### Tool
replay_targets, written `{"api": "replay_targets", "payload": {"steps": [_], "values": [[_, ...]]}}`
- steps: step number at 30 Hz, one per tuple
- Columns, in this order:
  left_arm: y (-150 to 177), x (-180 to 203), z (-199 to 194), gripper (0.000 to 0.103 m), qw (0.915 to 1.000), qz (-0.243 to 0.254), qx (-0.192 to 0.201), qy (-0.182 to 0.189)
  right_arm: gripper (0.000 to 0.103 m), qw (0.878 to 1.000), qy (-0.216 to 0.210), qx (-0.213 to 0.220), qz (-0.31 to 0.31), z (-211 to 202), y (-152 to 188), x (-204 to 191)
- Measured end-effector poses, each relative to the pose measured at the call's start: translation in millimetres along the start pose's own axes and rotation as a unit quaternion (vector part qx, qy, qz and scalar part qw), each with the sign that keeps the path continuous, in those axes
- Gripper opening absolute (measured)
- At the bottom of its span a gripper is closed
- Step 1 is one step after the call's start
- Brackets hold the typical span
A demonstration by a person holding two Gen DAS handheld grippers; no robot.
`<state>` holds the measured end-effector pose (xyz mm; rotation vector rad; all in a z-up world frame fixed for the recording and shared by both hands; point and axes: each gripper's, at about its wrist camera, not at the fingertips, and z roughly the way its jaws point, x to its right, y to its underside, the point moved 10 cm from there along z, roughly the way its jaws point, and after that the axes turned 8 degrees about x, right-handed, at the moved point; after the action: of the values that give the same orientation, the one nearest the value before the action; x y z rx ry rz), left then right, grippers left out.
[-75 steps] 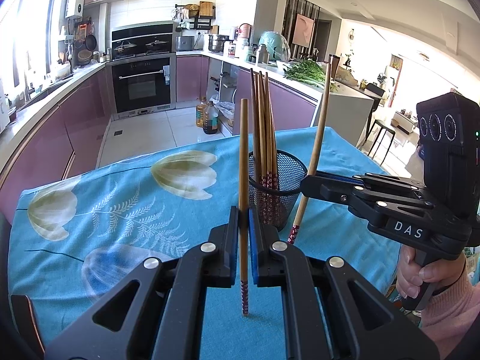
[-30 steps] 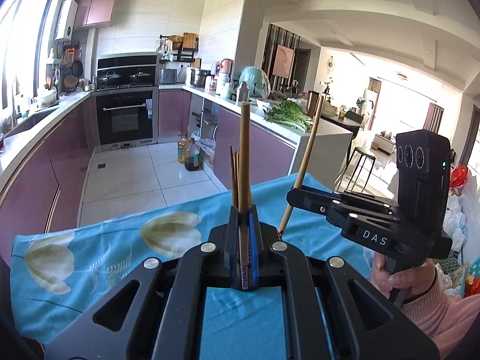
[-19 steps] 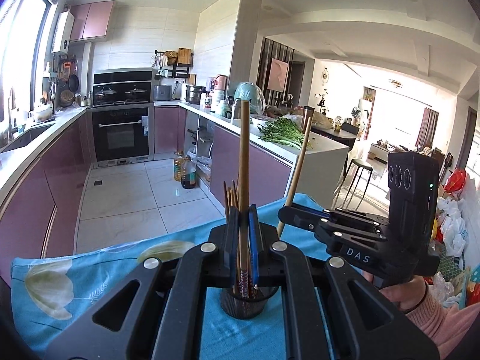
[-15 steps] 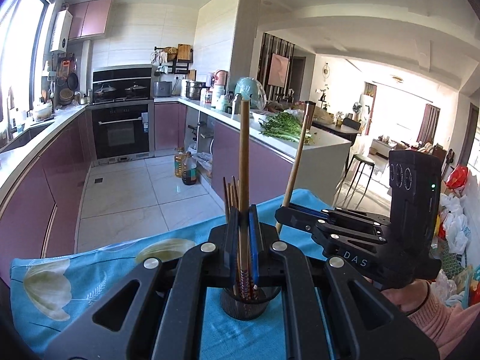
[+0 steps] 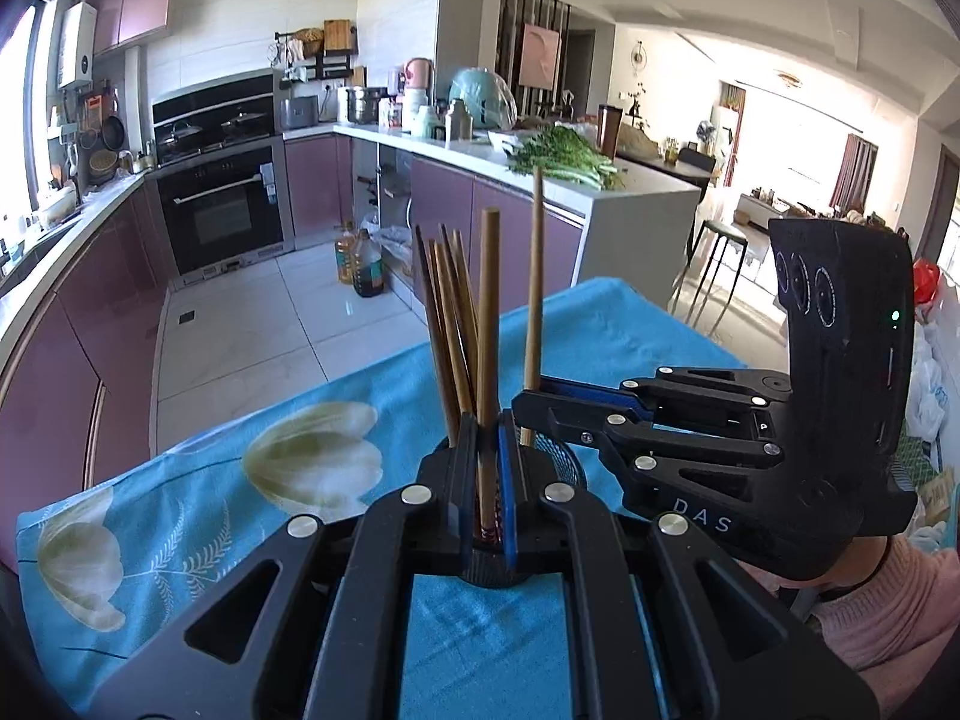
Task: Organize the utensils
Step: 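Open both grippers to release the chopsticks into the cup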
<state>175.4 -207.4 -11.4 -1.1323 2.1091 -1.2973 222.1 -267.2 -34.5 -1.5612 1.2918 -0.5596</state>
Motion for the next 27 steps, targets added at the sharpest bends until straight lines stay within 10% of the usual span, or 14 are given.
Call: {"api": "replay_targets", "payload": {"steps": [16, 23, 27], "values": [[26, -23, 33, 0.017, 0.999, -0.034, -0.027, 0.013, 0.011, 1.0, 0.011, -0.017, 0.013, 7, 9, 7], [43, -36, 16, 0.034, 0.9984, -0.055, -0.011, -0.009, 0.037, 1.0, 0.002, -0.01, 0.015, -3, 17, -1], [52, -49, -1, 0.05, 0.997, -0.069, 0.01, -0.035, 0.069, 1.0, -0.002, -0.002, 0.011, -12, 20, -7]]}}
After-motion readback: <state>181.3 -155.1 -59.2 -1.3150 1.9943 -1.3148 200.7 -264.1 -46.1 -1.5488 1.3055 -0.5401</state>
